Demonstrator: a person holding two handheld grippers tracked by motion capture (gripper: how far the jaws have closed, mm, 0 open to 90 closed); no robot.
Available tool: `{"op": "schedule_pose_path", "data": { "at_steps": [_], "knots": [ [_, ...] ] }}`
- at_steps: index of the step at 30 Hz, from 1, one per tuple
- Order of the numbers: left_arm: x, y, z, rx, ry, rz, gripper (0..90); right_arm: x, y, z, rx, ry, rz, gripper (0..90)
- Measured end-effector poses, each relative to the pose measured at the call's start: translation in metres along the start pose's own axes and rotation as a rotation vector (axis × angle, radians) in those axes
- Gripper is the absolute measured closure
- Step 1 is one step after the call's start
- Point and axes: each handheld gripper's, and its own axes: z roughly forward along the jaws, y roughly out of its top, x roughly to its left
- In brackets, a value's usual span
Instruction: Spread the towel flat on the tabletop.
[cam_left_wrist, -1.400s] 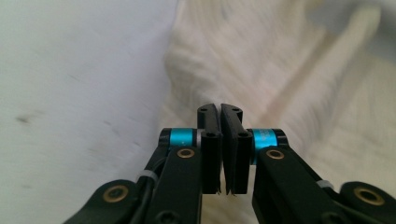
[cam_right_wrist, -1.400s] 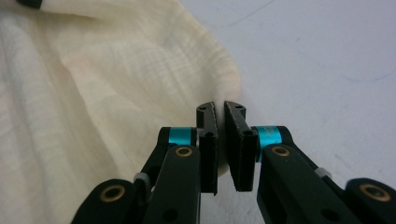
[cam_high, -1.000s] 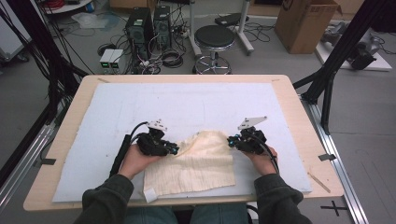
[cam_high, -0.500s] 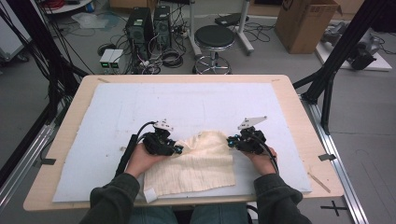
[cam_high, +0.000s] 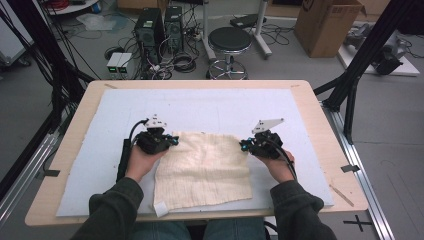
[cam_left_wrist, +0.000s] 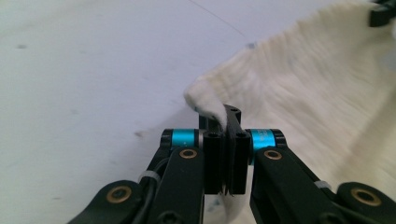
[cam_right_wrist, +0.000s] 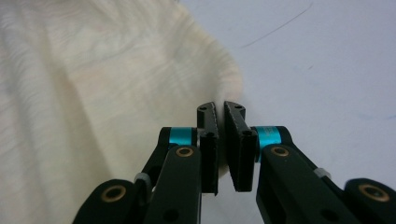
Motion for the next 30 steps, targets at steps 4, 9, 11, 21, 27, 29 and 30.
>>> {"op": "schedule_pose_path", "data": {
  "at_steps": [4, 9, 11, 21, 27, 29, 30],
  "knots": [
    [0.025, 0.007, 0.011, -0.045, 0.069, -0.065, 87.7, -0.022, 0.021, 0.008, 0.000, -0.041, 0.029, 84.8],
    [0.048, 0.022, 0.032, -0.066, 0.165, -0.132, 69.3, -0.050, 0.046, 0.026, -0.033, -0.221, 0.081, 64.4],
    [0.053, 0.023, 0.031, -0.061, 0.156, -0.152, 59.2, -0.058, 0.047, 0.028, -0.052, -0.216, 0.142, 62.7],
    [0.034, 0.008, -0.014, -0.084, 0.081, -0.036, 56.5, -0.032, 0.033, 0.009, -0.032, -0.081, 0.094, 53.1],
    [0.008, -0.013, -0.043, -0.096, 0.016, 0.035, 51.7, 0.003, 0.024, -0.014, -0.082, -0.014, 0.002, 49.3],
    [0.000, -0.022, -0.051, -0.097, -0.018, 0.046, 49.9, 0.011, 0.017, -0.019, -0.100, 0.006, -0.009, 49.0],
    [-0.004, -0.027, -0.054, -0.096, -0.026, 0.056, 49.3, 0.015, 0.013, -0.022, -0.102, 0.008, -0.019, 48.6]
  ]
}}
